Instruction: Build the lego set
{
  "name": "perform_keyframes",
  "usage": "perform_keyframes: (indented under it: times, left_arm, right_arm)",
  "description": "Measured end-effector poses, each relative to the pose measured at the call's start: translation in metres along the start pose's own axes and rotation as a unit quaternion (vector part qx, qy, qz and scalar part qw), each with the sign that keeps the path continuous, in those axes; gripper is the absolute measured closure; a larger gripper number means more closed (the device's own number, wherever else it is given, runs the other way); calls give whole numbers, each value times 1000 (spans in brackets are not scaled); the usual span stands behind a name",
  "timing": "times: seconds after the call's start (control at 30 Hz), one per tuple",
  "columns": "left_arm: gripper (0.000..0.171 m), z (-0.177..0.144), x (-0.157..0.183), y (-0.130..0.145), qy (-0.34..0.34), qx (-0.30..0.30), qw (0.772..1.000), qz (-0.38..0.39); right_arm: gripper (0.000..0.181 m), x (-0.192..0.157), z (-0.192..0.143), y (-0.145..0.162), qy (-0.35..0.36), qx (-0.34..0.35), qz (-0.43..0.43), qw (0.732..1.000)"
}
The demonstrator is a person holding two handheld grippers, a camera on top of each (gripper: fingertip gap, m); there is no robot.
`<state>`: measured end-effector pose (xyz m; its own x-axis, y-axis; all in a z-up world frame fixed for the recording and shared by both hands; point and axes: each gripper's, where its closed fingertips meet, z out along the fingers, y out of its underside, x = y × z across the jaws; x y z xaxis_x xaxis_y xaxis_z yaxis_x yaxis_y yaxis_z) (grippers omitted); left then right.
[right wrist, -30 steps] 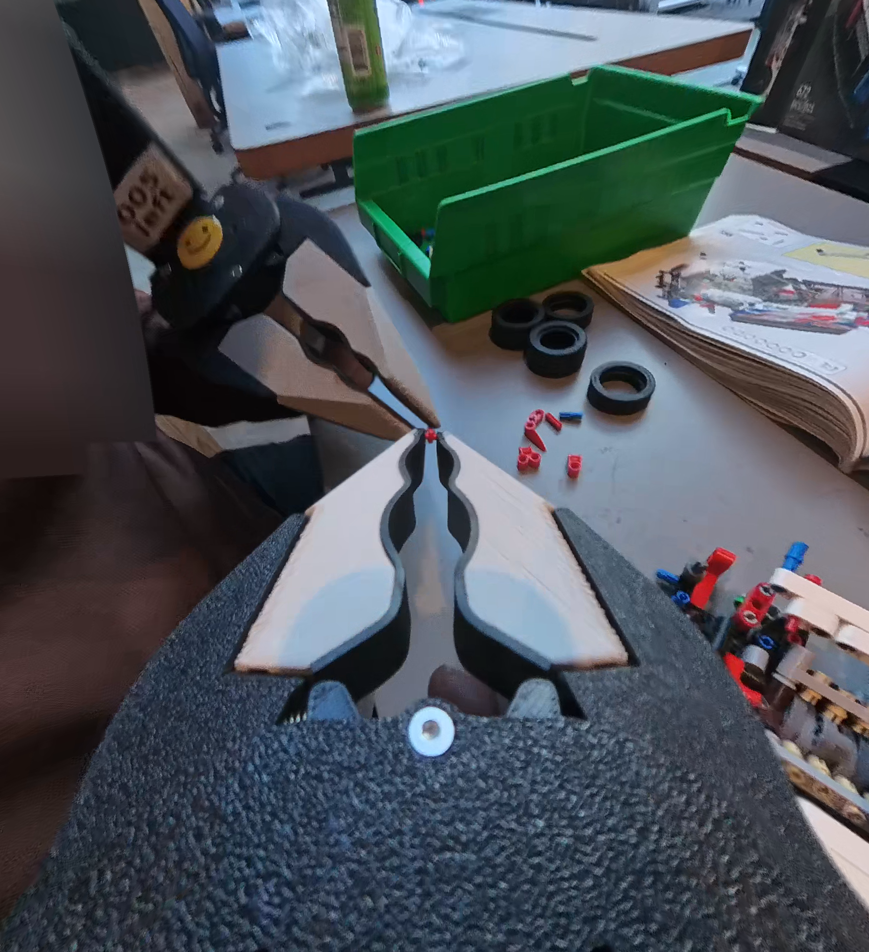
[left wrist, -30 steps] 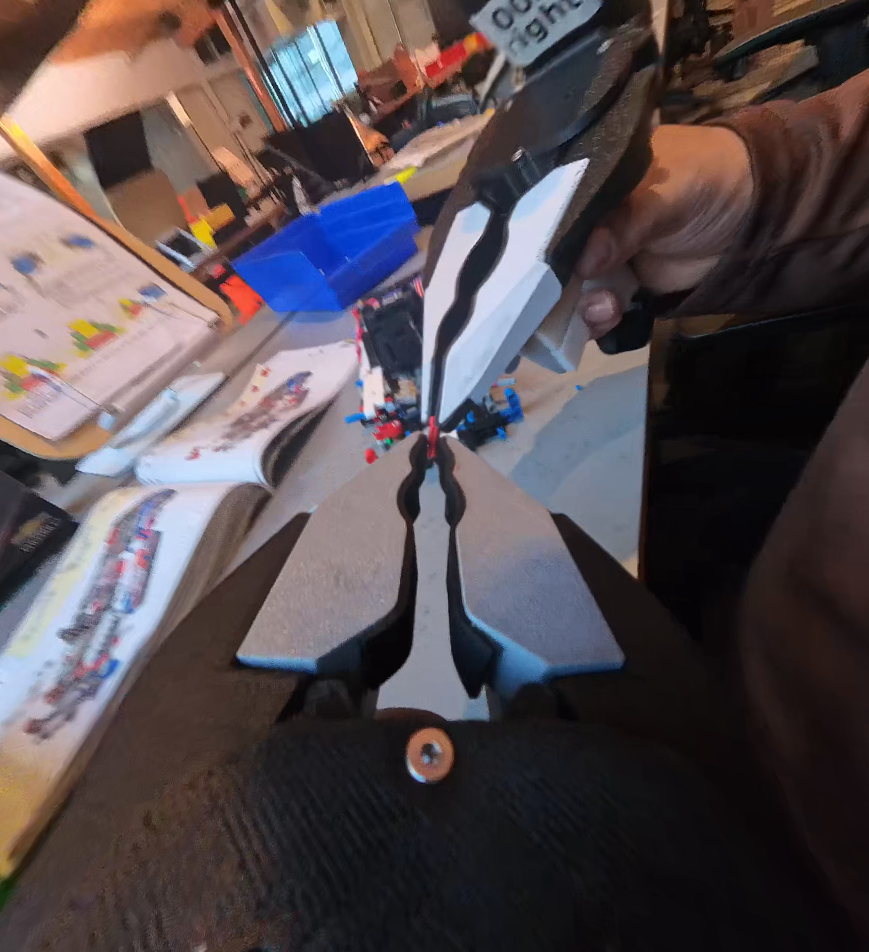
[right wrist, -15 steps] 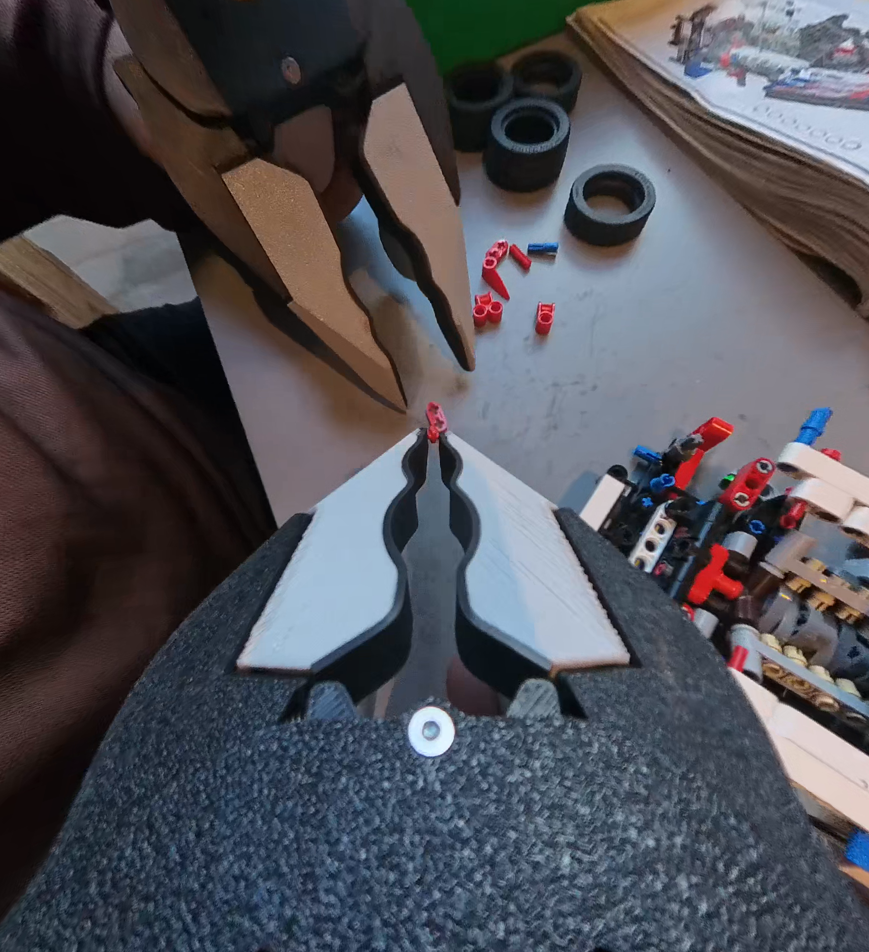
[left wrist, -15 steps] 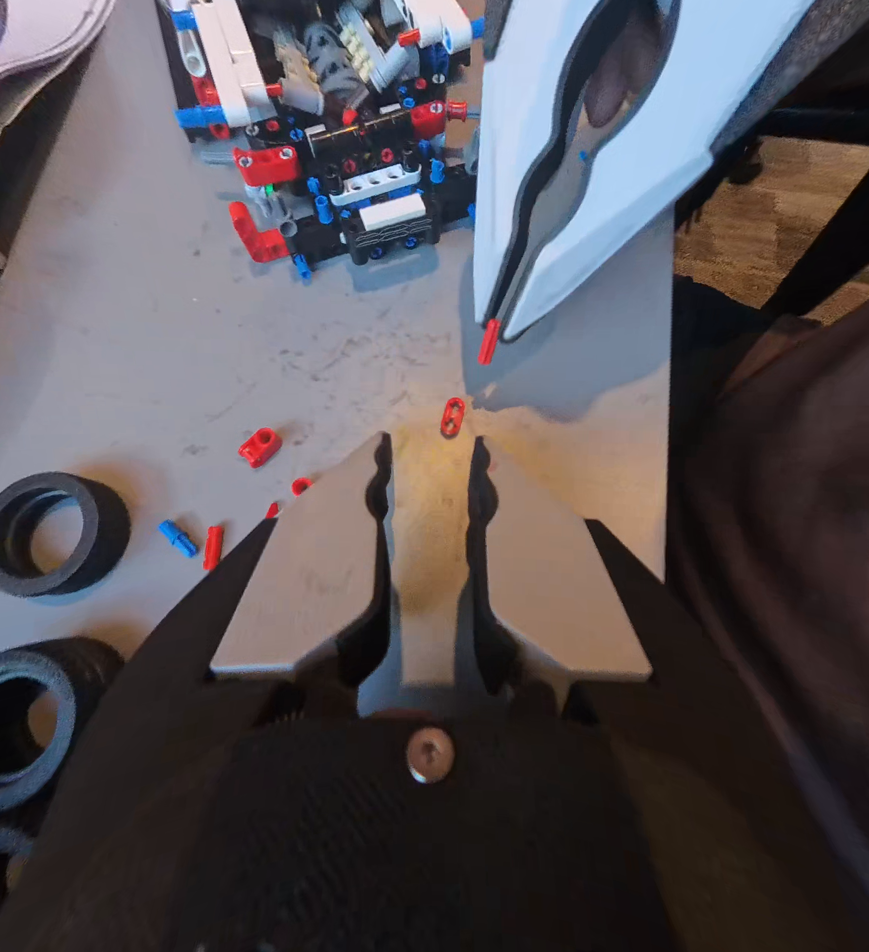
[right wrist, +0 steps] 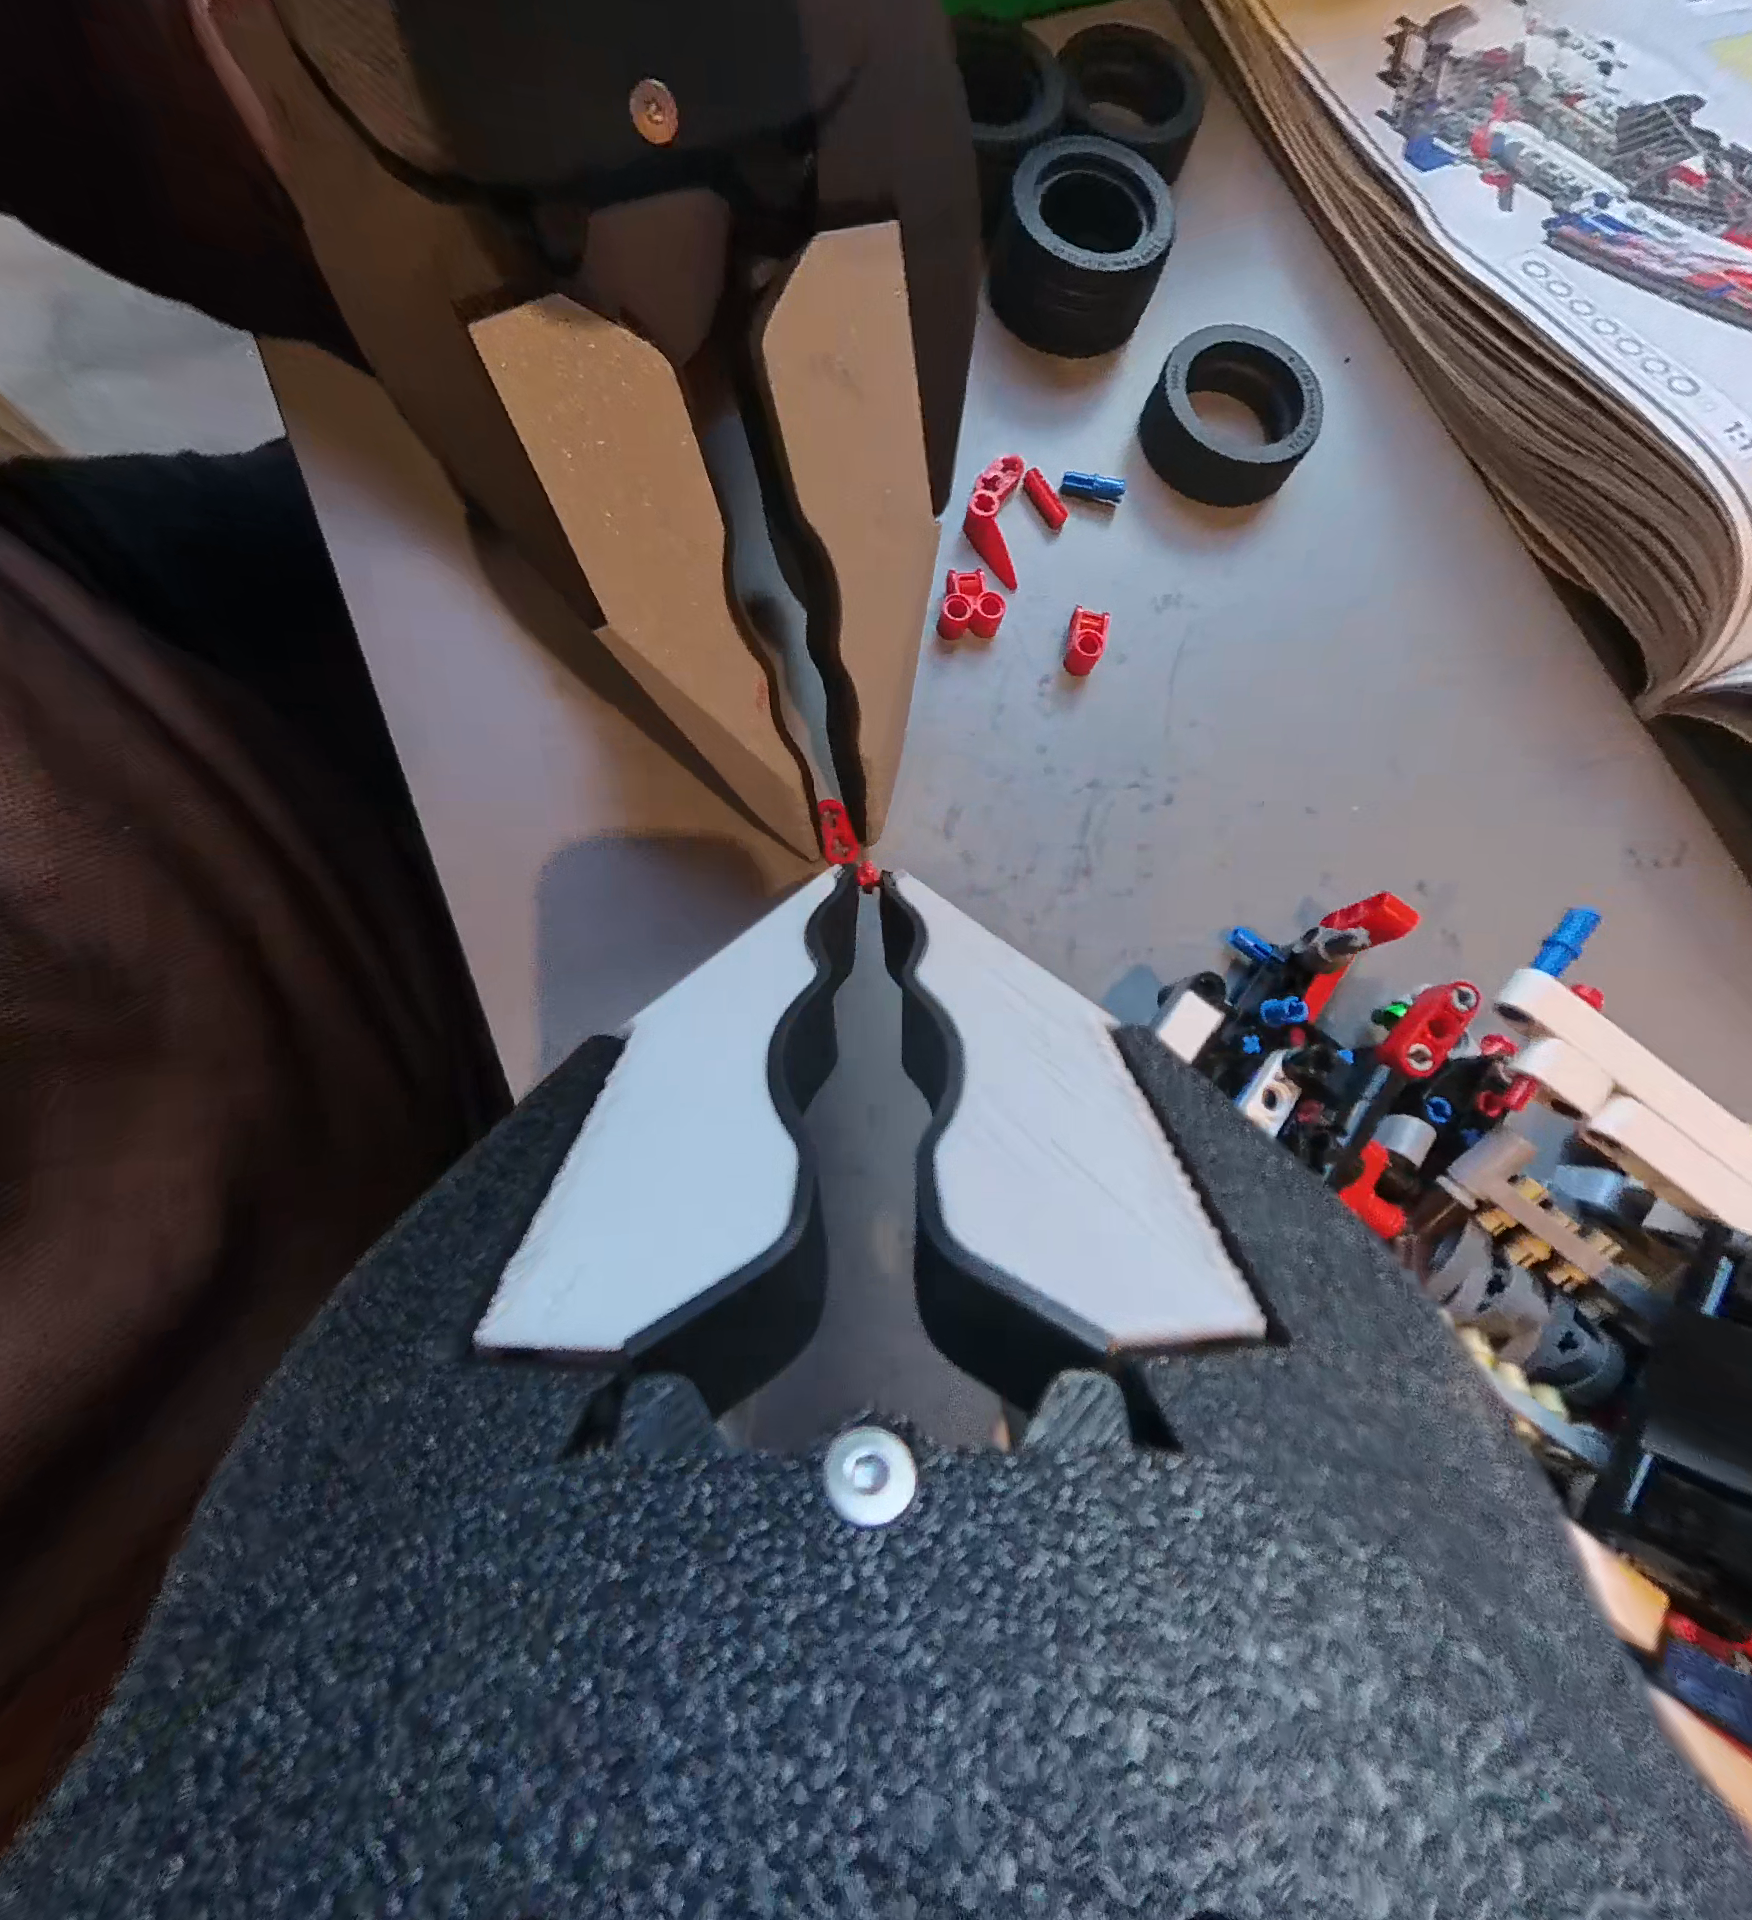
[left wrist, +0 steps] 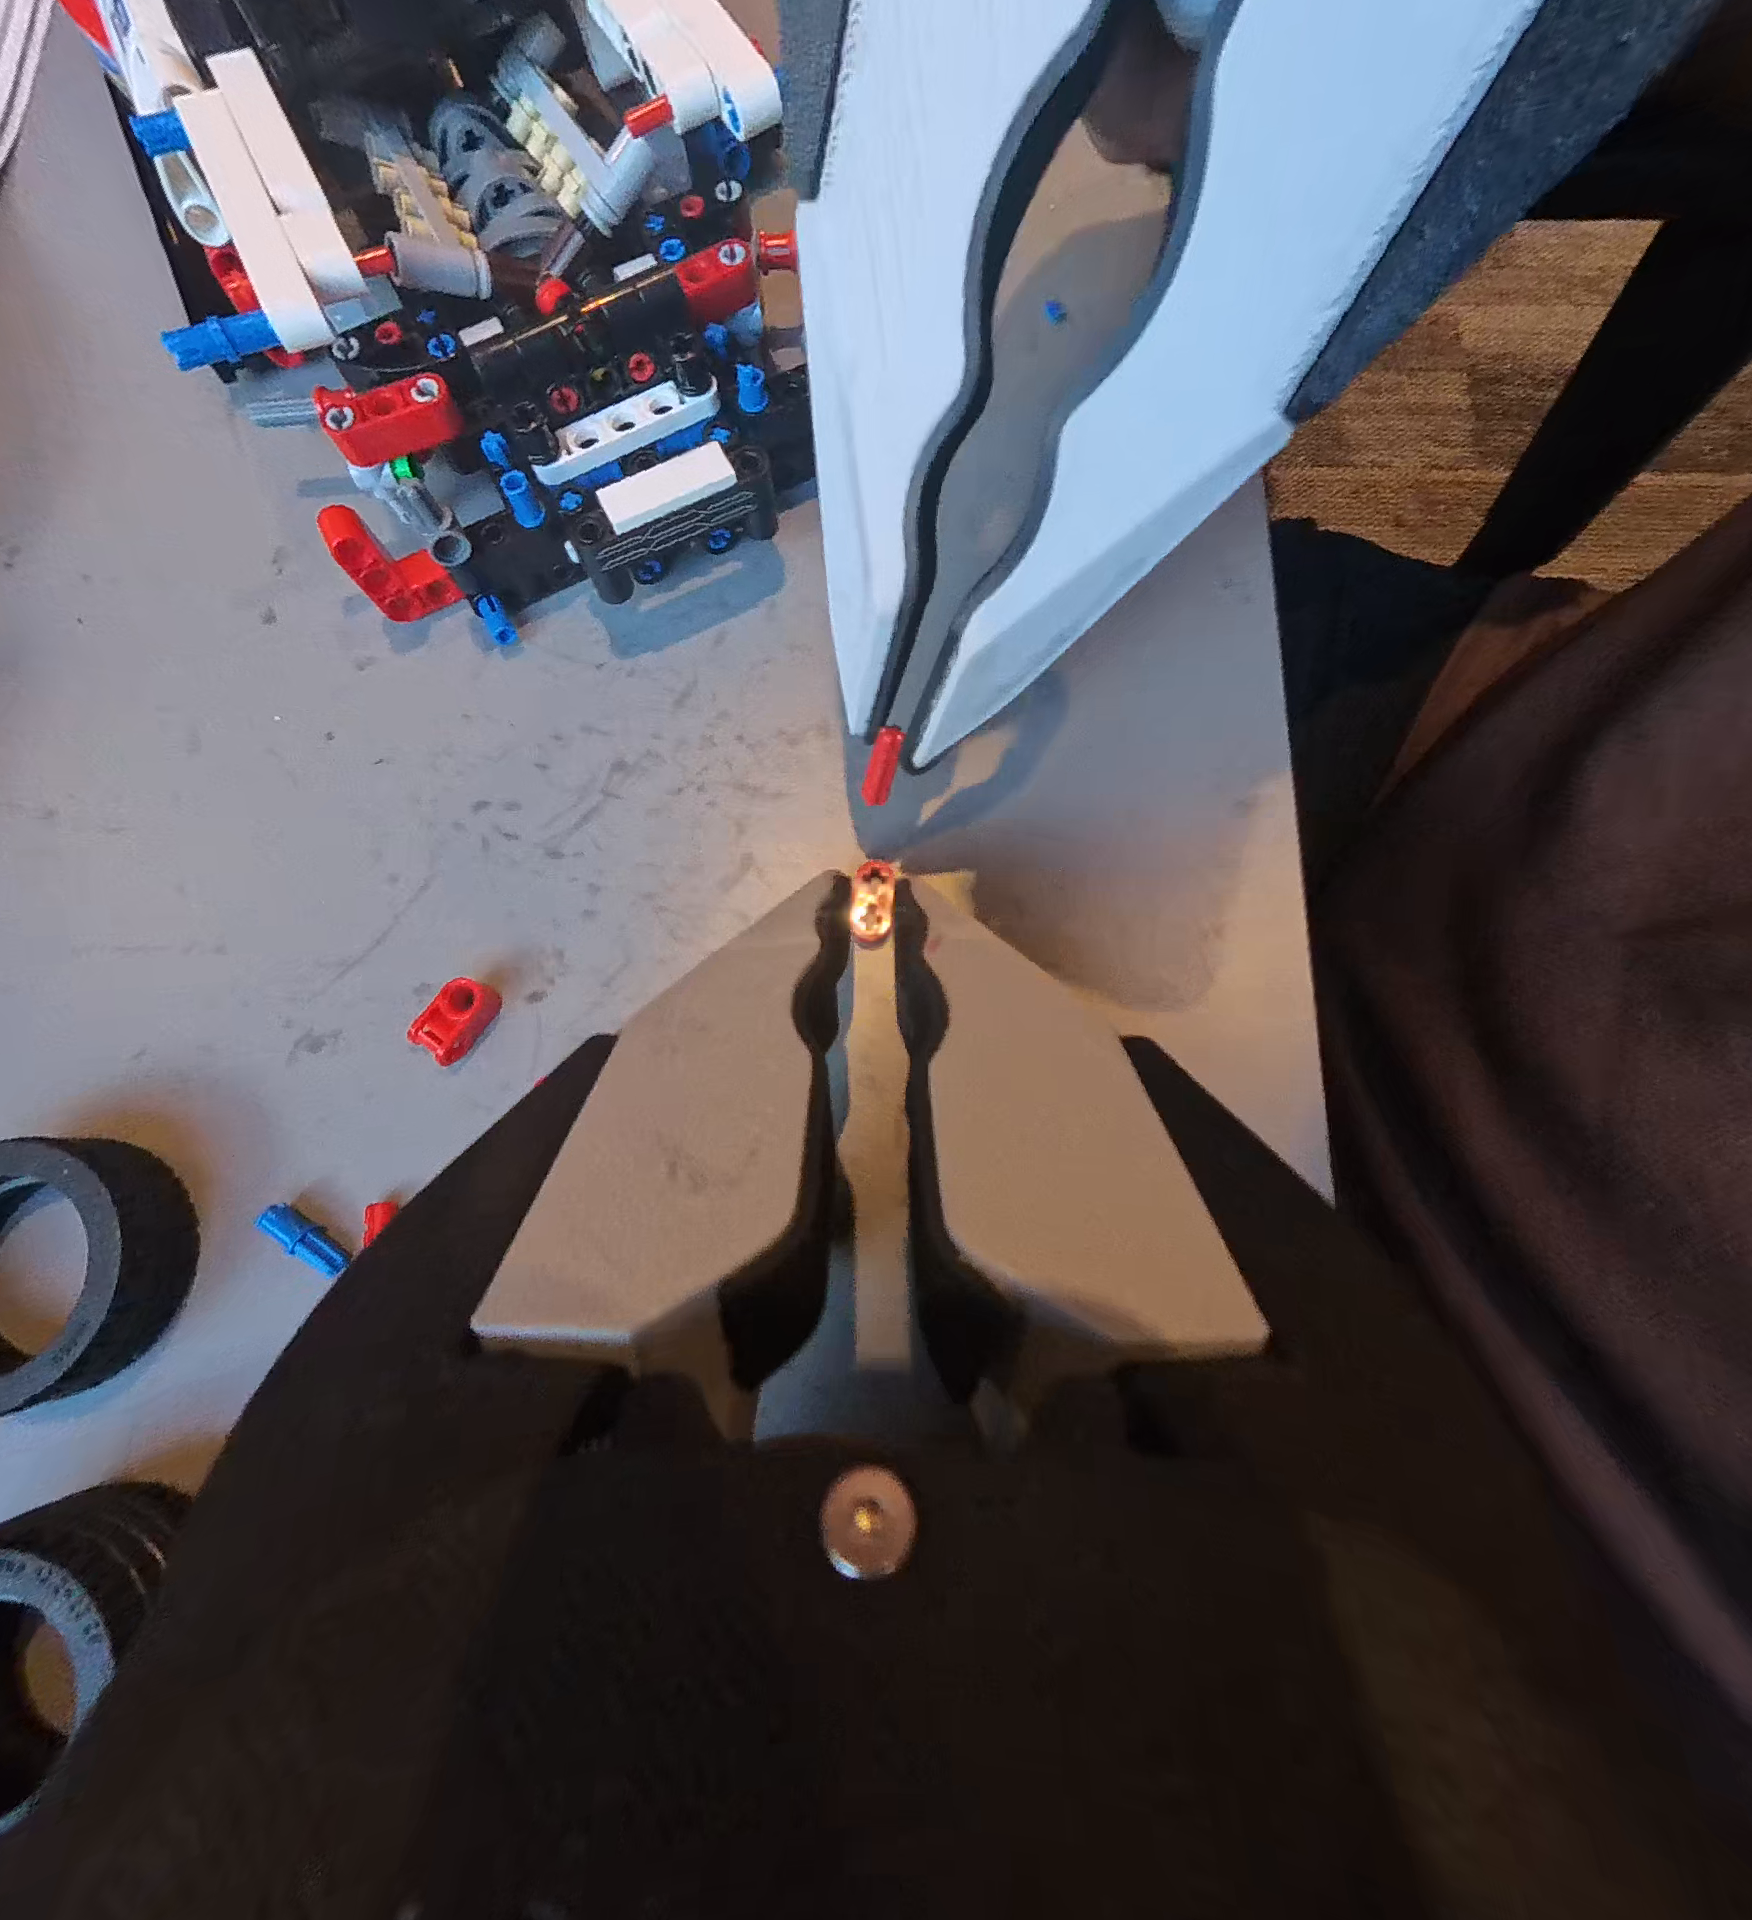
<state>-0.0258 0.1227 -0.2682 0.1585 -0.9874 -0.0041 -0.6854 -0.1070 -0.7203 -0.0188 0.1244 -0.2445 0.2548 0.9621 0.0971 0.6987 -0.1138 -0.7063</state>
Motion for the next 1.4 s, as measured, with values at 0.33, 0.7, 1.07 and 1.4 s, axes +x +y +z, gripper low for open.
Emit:
perform_keyframes:
  times: [0.33,0.7,1.07,1.4]
  left_arm:
    - [154,-6,-2,6,-4,0,1000,-7]
    - [166,-12,-5,12,-1,-1,1000,-6]
    - [164,-14,-3,14,5,-11,1000,-1]
    - [167,-12,0,12,19,1,1000,18]
  right_arm:
    - [177,-4,6,-5,-13,-34,-47,998]
    - [177,-7,13,-9,-37,-35,-55,997]
    - [177,-7,18,-10,-41,-35,-64,996]
    - [177,-8,17,-9,-39,-40,-65,996]
